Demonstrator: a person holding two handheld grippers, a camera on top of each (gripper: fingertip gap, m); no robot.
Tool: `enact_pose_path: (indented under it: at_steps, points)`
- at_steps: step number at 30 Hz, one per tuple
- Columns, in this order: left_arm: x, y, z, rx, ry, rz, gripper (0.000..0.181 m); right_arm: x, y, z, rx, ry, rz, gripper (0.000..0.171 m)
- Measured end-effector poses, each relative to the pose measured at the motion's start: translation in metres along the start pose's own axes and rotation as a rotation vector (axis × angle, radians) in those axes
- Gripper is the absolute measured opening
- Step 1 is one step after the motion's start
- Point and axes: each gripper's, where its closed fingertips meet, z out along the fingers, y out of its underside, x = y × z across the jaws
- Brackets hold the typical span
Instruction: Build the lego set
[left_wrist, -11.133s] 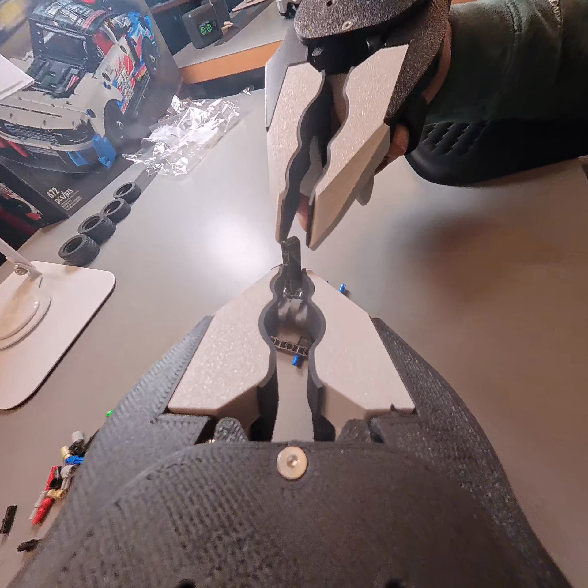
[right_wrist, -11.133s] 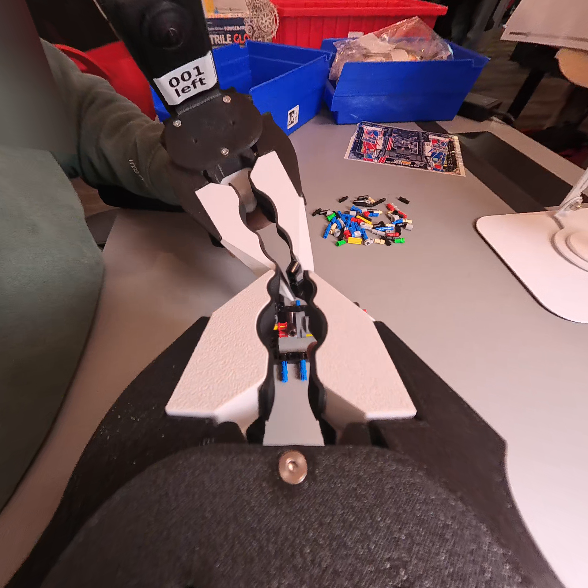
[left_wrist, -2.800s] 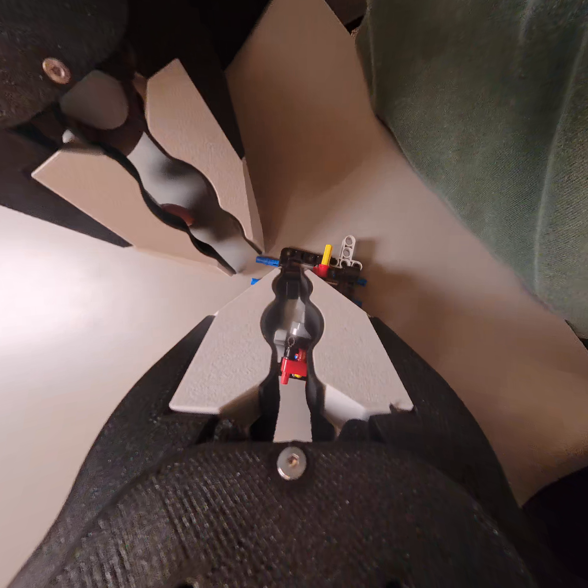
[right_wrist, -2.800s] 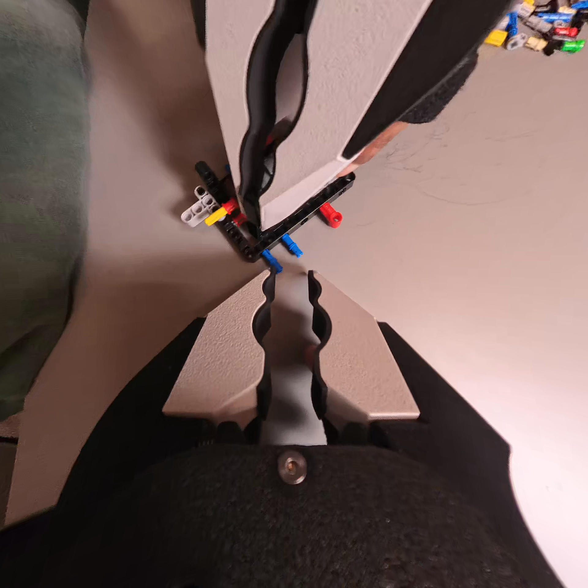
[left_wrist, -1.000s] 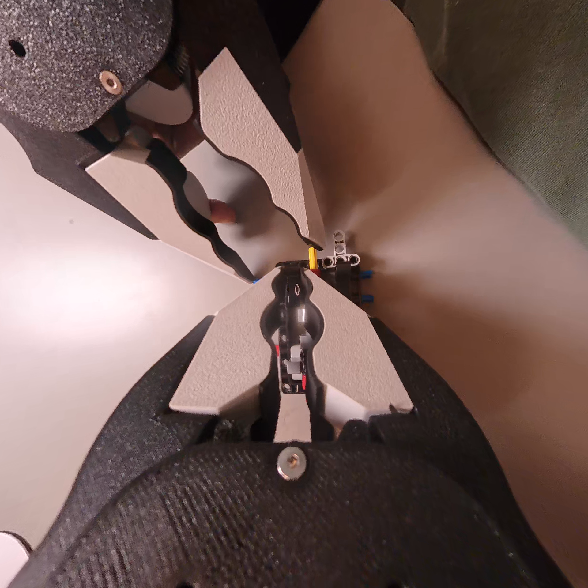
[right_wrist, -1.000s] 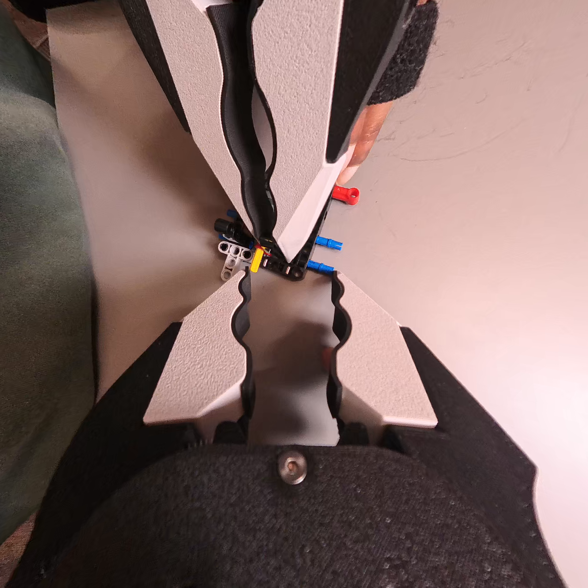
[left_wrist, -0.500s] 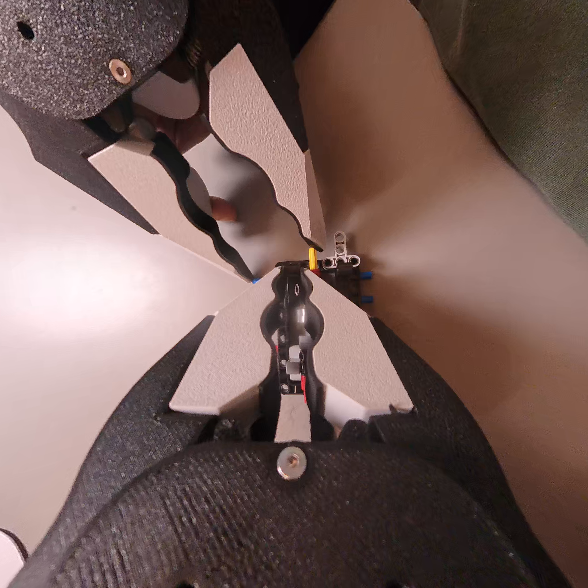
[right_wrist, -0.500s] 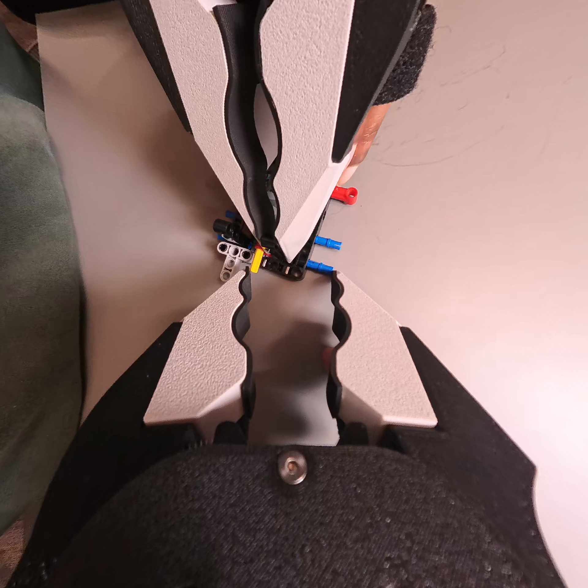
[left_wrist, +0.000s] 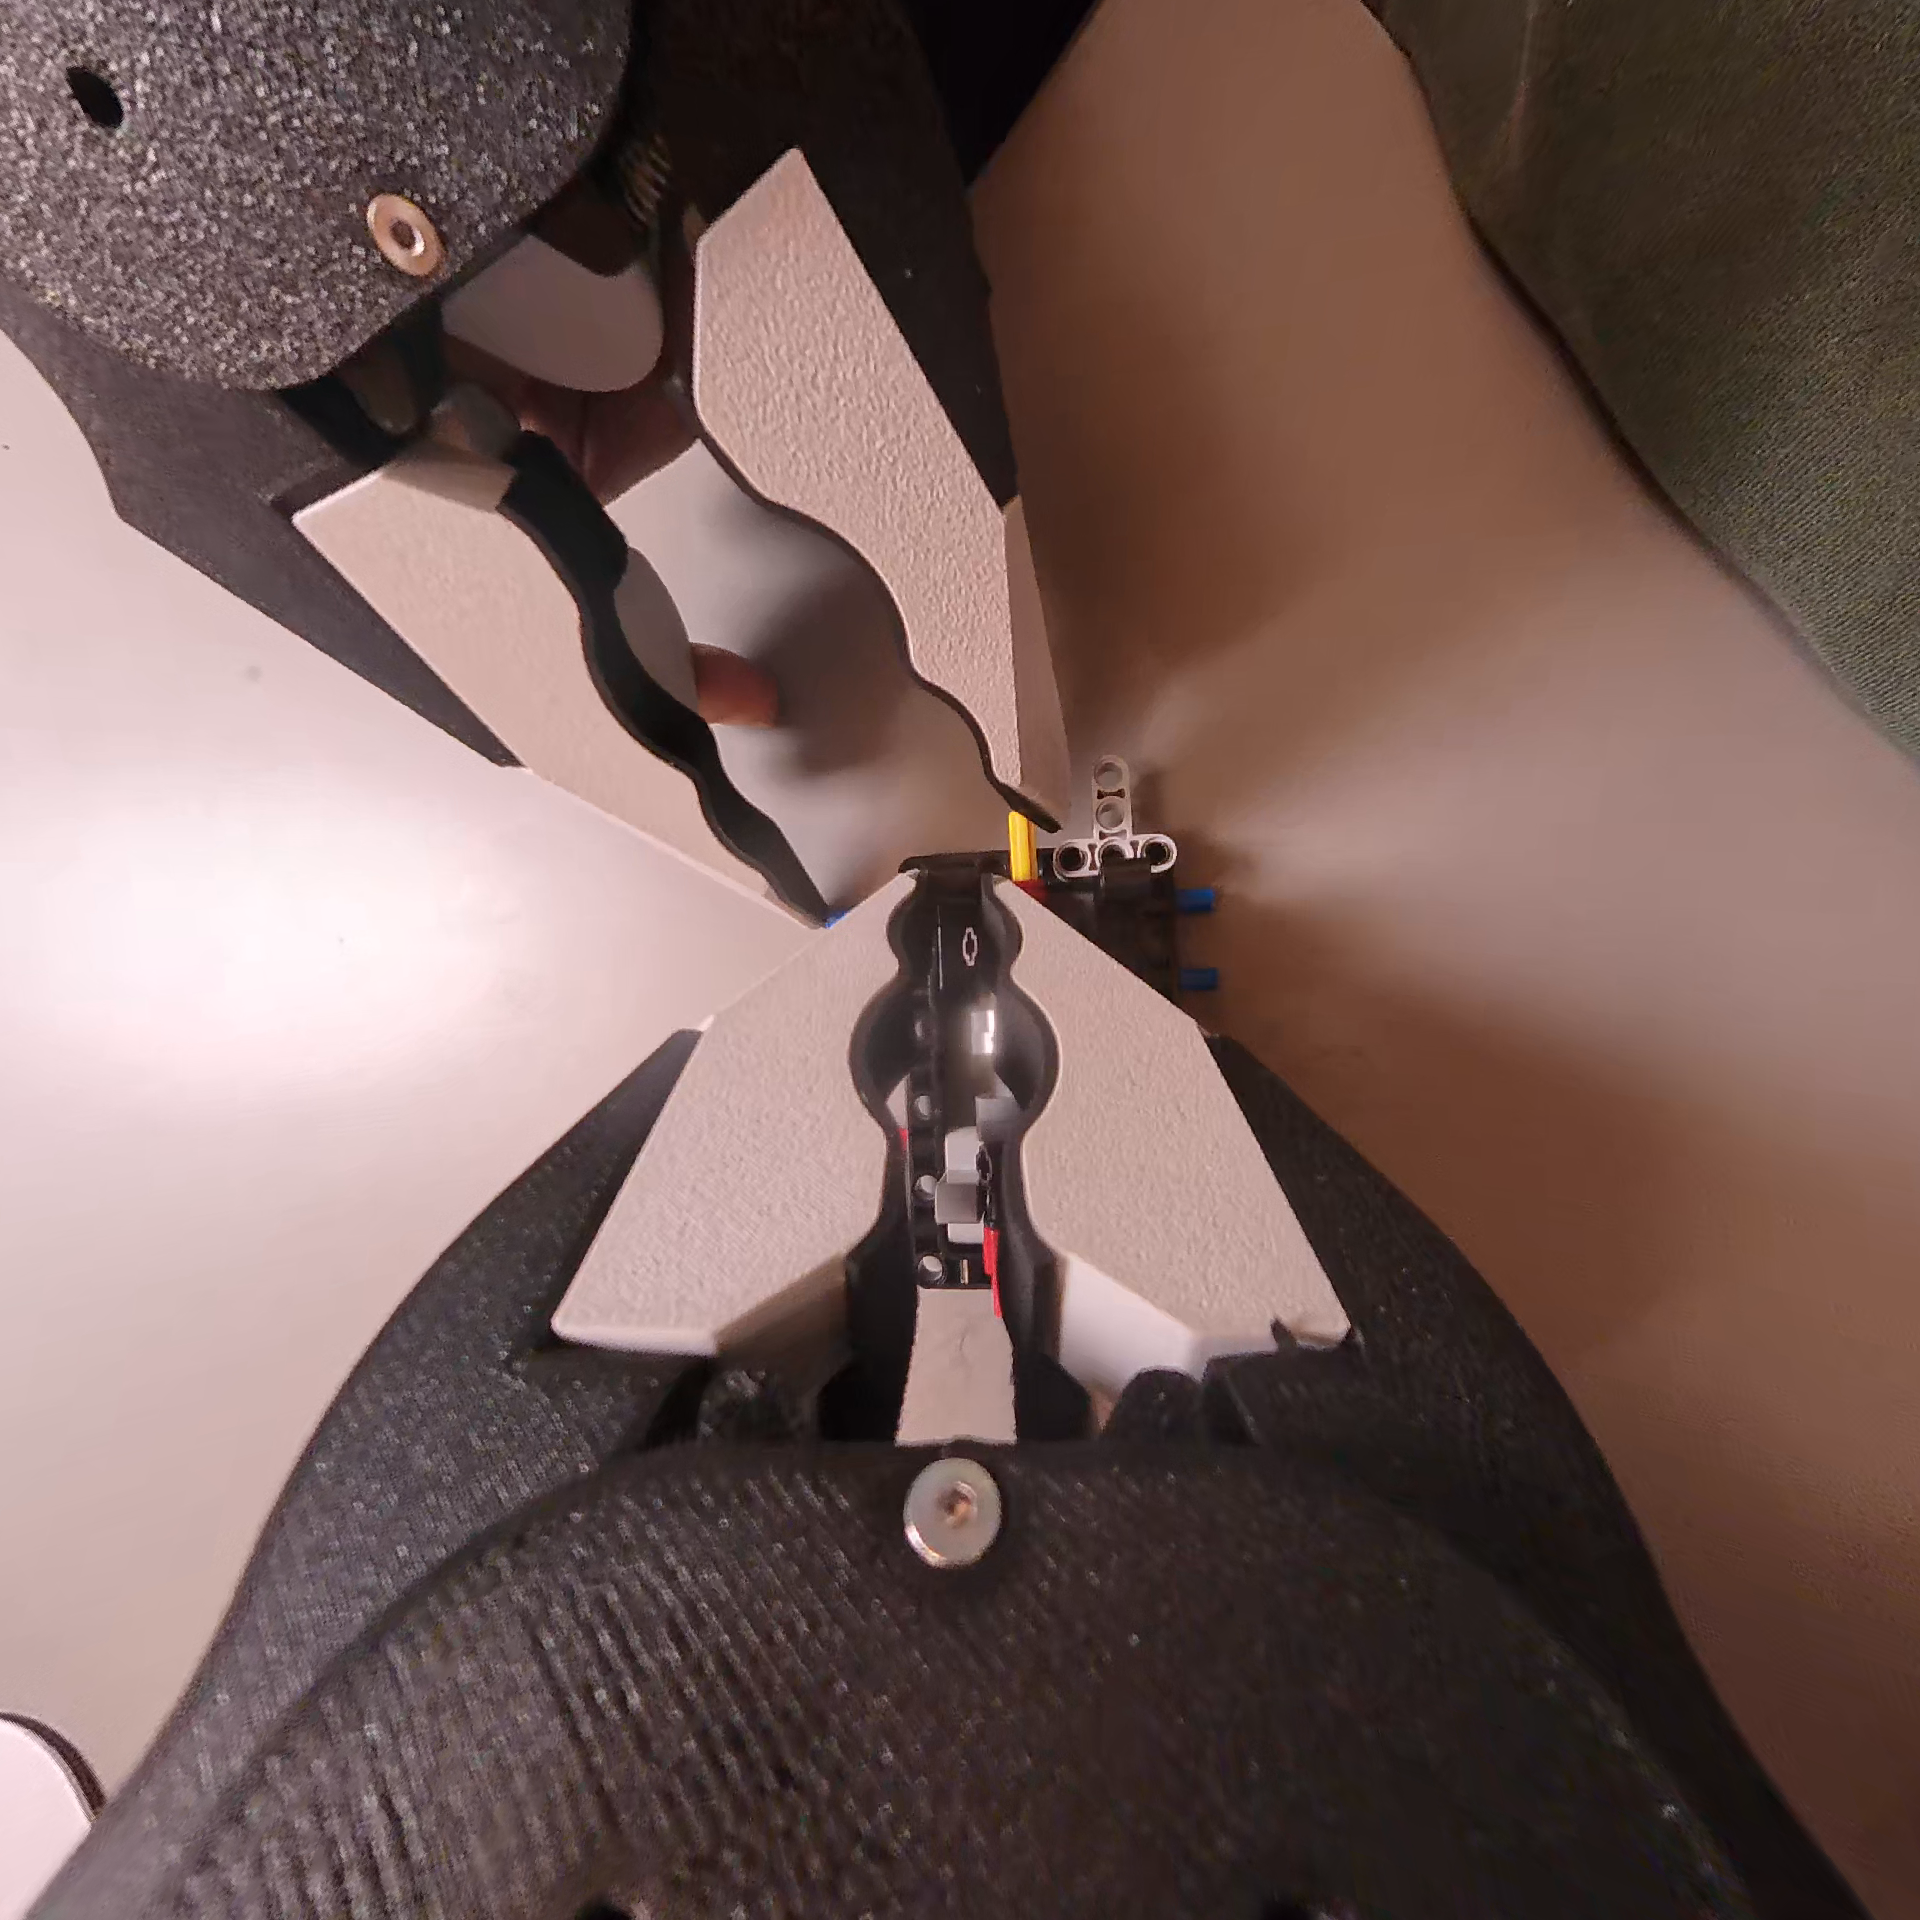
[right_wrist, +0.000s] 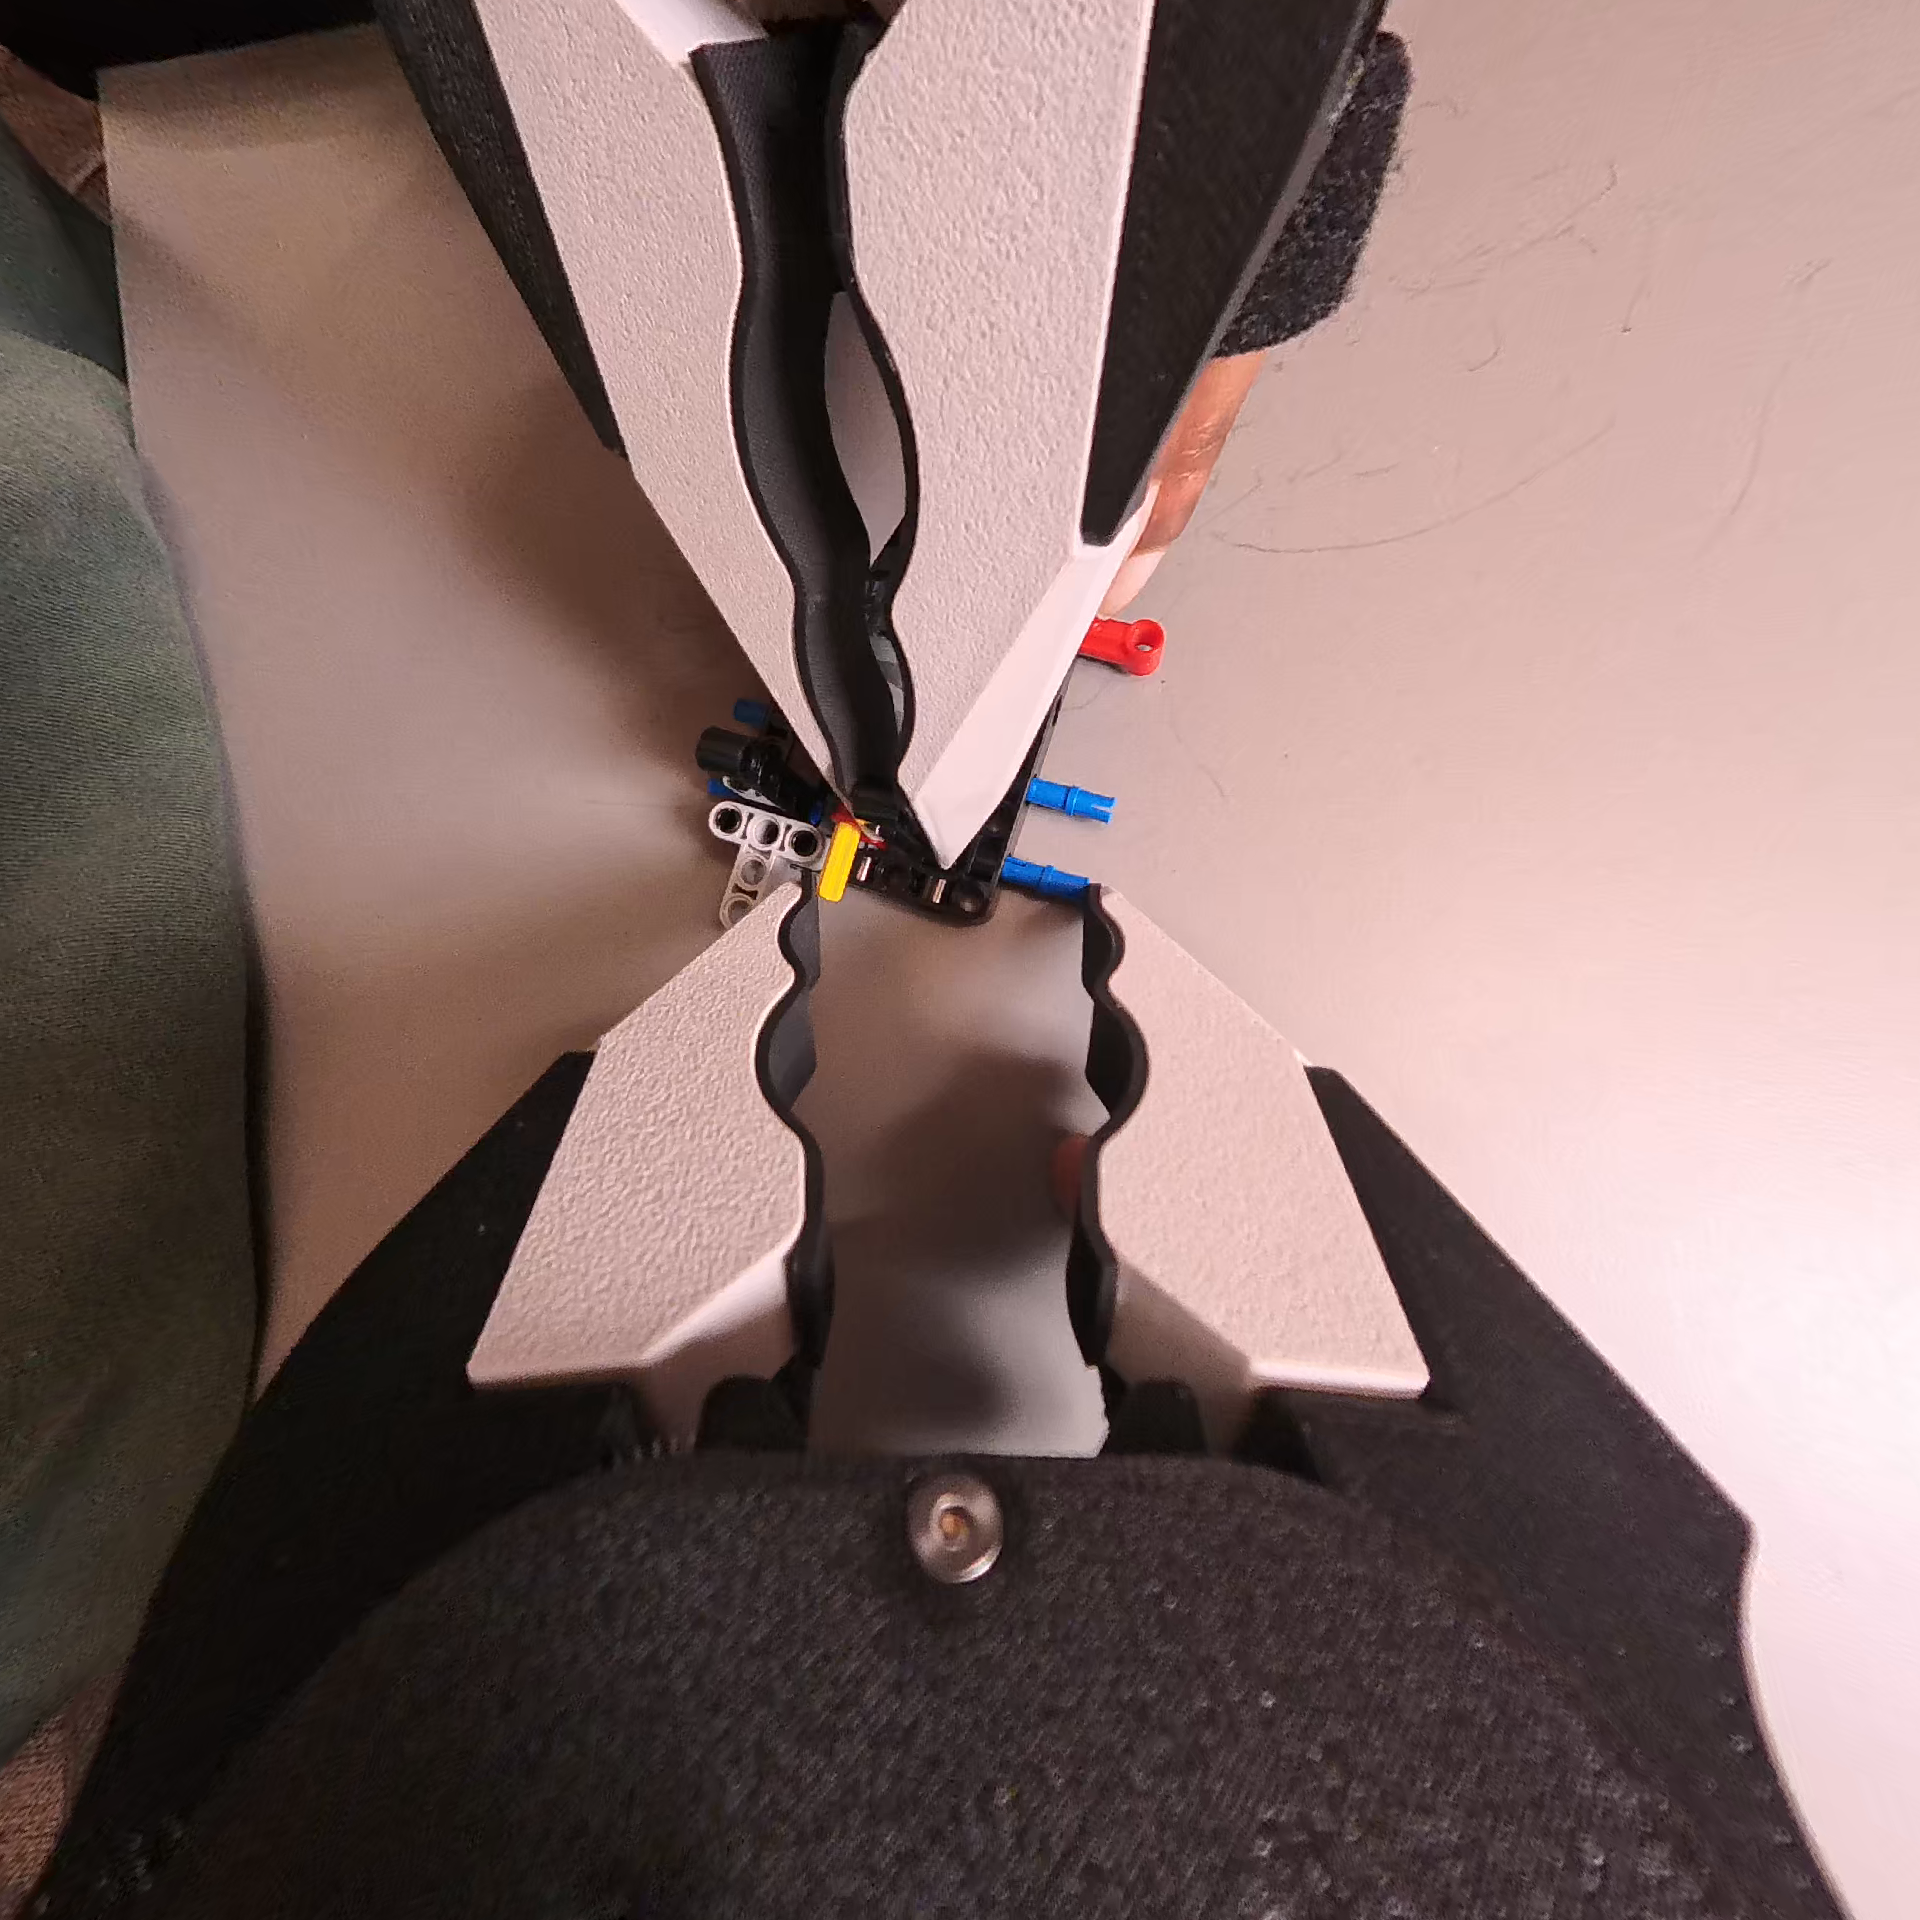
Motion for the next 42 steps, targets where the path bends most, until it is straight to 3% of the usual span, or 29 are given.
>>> enact_pose_path:
  at_steps: [42]
  points:
    - [-0.0041, 0.0025, 0.0015, 0.006, -0.048, 0.072, 0.008, -0.0044, 0.0003, 0.0017, 0.016, -0.018, -0.073, 0.04]
